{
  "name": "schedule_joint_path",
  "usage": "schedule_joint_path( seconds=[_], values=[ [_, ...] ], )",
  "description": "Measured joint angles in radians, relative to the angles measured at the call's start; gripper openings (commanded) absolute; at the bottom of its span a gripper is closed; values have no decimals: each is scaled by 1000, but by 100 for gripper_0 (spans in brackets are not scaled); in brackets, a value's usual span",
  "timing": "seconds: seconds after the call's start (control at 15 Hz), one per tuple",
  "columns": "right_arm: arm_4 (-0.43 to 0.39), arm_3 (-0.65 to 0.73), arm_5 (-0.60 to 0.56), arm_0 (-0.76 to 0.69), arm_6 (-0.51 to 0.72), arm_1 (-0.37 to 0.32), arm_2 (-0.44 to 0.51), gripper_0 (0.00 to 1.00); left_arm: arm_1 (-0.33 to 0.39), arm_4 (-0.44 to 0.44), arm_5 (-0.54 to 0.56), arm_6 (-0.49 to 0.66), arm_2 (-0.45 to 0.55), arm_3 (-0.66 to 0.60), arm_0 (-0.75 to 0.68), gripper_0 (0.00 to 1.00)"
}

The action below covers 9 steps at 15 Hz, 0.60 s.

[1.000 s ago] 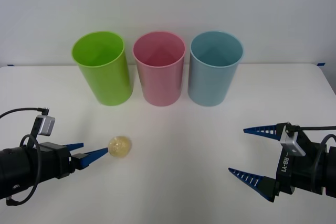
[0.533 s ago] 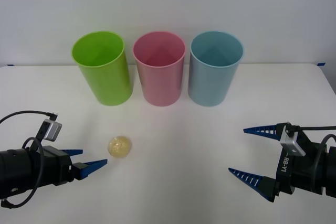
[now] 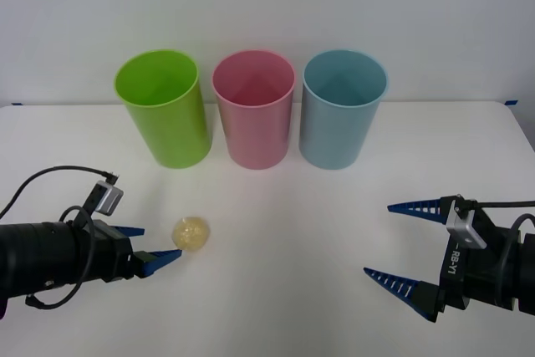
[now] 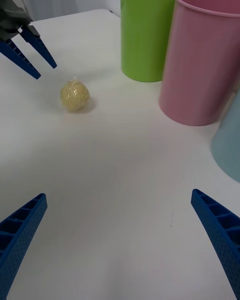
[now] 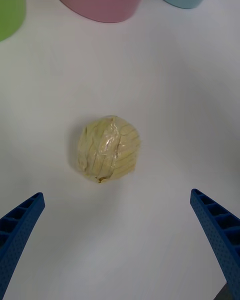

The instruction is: Put cans in the blue bin and PET bottles in the pink bin and trash in the green bin.

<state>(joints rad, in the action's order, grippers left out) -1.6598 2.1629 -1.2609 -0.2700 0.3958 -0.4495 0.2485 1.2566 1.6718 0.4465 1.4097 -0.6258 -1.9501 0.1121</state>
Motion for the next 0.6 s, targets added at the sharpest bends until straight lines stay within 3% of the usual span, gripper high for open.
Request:
schedule_joint_path(
  seconds=[0.2, 0.6],
  values=[
    [0, 0, 0, 0, 0, 0, 0, 100, -17, -3, 0, 1, -87, 57, 94, 100],
    [0, 0, 0, 0, 0, 0, 0, 100, -88, 17, 1, 2, -164, 141, 192, 100]
  ],
)
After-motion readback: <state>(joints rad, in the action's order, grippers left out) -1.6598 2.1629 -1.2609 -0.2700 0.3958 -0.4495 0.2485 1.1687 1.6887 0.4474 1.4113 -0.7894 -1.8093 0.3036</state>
